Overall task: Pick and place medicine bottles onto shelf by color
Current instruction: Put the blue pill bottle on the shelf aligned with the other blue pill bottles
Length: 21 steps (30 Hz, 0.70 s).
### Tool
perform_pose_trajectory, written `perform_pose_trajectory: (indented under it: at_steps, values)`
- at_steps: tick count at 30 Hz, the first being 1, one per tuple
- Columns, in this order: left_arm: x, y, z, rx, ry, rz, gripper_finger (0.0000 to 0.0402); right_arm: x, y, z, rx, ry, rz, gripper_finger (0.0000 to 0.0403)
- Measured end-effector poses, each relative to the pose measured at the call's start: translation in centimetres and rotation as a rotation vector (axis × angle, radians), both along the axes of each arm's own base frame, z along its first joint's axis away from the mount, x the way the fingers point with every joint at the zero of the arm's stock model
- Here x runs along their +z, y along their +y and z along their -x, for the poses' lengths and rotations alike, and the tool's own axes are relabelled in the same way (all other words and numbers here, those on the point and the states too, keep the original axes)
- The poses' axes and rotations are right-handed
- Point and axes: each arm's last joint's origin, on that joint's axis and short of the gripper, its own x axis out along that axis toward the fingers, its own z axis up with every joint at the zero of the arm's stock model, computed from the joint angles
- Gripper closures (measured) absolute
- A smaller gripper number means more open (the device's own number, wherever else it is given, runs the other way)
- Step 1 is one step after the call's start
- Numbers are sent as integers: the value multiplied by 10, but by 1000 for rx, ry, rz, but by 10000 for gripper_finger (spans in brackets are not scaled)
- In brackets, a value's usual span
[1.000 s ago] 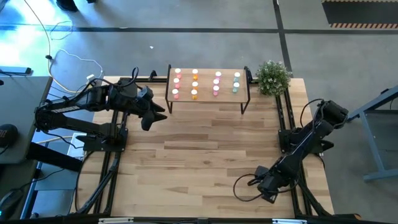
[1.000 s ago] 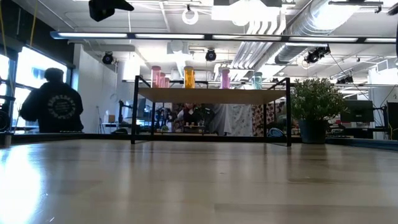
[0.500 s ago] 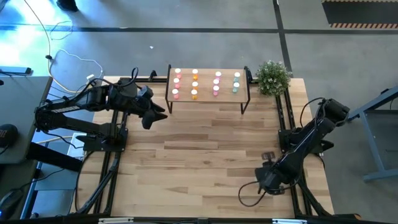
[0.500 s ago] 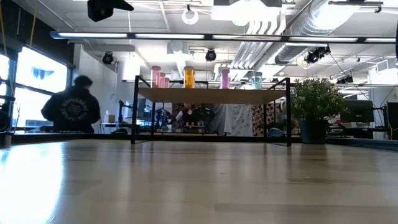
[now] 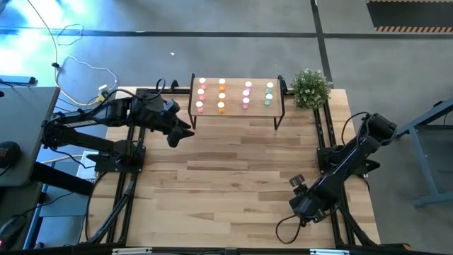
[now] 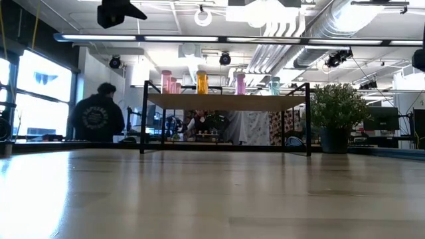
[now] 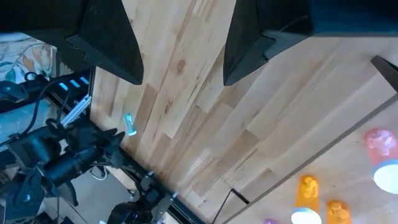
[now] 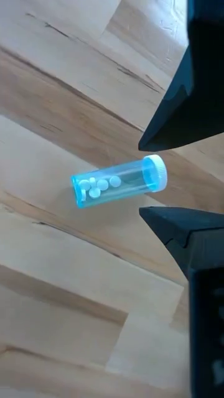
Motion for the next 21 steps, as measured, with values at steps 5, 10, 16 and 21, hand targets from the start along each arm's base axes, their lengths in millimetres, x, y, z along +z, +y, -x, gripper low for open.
perform_pose_trajectory:
  at_steps: [5,10,16,21]
  values:
    - [-3,2,-7,-3,6,3,190,-13,4,-5,32,26,39,256]
    - [-4,2,-10,-3,10,5,190,-27,4,-10,27,64,85,256]
    - [-4,2,-10,-3,11,5,190,-40,3,-14,40,128,100,256]
    - [-4,2,-10,-3,12,5,190,-42,4,-16,39,128,93,261]
